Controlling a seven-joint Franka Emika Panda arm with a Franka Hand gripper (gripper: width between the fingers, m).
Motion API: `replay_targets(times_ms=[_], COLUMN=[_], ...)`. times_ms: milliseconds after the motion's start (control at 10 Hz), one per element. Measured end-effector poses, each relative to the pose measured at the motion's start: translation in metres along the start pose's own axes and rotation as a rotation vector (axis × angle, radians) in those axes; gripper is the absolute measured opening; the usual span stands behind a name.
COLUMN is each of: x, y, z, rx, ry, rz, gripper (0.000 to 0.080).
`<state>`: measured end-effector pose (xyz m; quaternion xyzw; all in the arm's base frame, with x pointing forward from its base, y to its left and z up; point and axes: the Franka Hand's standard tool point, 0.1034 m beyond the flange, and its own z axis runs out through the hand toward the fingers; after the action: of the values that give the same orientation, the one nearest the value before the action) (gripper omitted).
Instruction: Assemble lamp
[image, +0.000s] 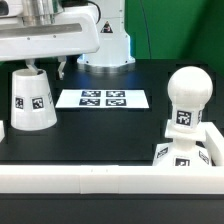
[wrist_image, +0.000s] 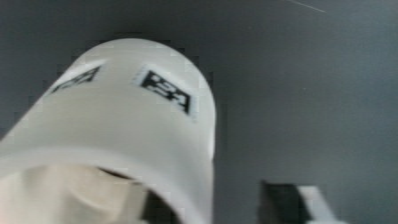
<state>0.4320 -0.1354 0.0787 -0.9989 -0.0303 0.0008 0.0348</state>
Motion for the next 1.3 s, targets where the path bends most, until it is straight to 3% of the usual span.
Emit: replay_targets(times_ms=[300,700,800,1000,1300], x=[0.003,0.018,0.028,0.063,0.121], y=[-0.003,-0.021,-0.038,-0.069,-0.110], z=[0.000,-0.001,-0.004,-0.025,-0.073], rx=[0.000,0.007,0.021,0.049,0.092], ry=[0.001,0.005,0.003,0.009,0.013], rz=[-0.007,-0.008,0.026,0.074,0.173], gripper=[0.0046,0.0046,0.0046,0.0047,0.0047])
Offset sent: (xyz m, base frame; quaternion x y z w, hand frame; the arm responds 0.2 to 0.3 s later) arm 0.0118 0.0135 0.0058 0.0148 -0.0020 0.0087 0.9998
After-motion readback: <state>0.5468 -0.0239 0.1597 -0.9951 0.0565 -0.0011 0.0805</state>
